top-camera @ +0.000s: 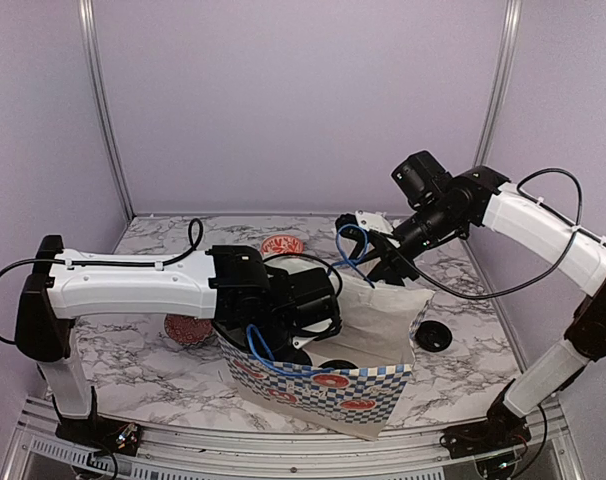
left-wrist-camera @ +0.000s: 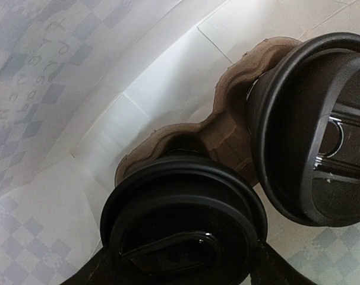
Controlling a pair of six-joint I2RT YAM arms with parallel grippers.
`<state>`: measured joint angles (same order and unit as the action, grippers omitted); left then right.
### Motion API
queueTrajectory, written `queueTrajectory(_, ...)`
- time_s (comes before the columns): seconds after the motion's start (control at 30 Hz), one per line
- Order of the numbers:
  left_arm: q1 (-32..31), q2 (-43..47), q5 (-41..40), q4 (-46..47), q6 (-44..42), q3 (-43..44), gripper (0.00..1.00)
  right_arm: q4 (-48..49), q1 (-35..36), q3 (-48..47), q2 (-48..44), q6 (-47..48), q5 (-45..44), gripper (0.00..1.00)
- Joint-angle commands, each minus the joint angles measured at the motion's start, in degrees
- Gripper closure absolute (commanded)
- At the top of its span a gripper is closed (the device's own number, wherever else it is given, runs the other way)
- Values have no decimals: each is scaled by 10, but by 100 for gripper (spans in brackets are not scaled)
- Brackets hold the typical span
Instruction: Pack the takeout coffee
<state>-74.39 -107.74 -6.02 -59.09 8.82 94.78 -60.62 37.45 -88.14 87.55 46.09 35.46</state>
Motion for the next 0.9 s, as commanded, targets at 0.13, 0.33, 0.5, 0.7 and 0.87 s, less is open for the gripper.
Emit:
queueTrajectory(0.13,-6,17,37,-57,23,9,19,9,-4,-34,-26,-14,-28,25)
queueTrajectory(0.33,-6,38,5,-41,13,35,11,7,-7,-53,-27,-19,-40,25)
queueTrajectory(0.5,-6,56,-20,-32,4,37,2,5,-11,-63,-26,-17,-51,25)
queueTrajectory(0.7,3,82,-56,-32,14,39,1,4,-15,-86,-17,-14,-62,25)
queueTrajectory(0.87,33,104,-79,-31,29,38,1,6,-42,-120,-4,-15,-67,24)
